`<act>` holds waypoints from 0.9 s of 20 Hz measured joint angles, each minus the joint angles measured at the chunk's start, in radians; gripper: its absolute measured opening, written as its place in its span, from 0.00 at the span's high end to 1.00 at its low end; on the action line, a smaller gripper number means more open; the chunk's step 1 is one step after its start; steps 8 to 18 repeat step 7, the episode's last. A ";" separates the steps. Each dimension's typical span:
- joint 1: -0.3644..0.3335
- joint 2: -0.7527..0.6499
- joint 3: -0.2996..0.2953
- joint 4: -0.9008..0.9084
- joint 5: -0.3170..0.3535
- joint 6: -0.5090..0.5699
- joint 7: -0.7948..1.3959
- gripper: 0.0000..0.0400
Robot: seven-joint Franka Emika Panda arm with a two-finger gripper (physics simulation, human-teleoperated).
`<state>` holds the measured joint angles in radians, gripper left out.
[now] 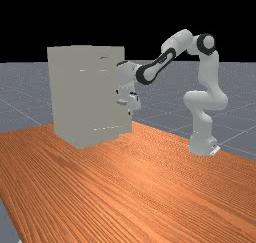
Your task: Close the cabinet door
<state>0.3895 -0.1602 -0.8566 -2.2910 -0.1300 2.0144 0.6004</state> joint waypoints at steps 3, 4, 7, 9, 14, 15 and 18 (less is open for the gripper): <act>0.032 -0.051 -0.031 -0.024 -0.083 0.021 0.011 1.00; 0.045 -0.055 -0.048 -0.024 -0.094 0.025 0.015 1.00; 0.076 -0.015 -0.131 0.008 -0.095 0.045 0.021 1.00; 0.076 -0.015 -0.131 0.008 -0.095 0.045 0.021 1.00; 0.076 -0.015 -0.131 0.008 -0.095 0.045 0.021 1.00; 0.076 -0.015 -0.131 0.008 -0.095 0.045 0.021 1.00; 0.076 -0.015 -0.131 0.008 -0.095 0.045 0.021 1.00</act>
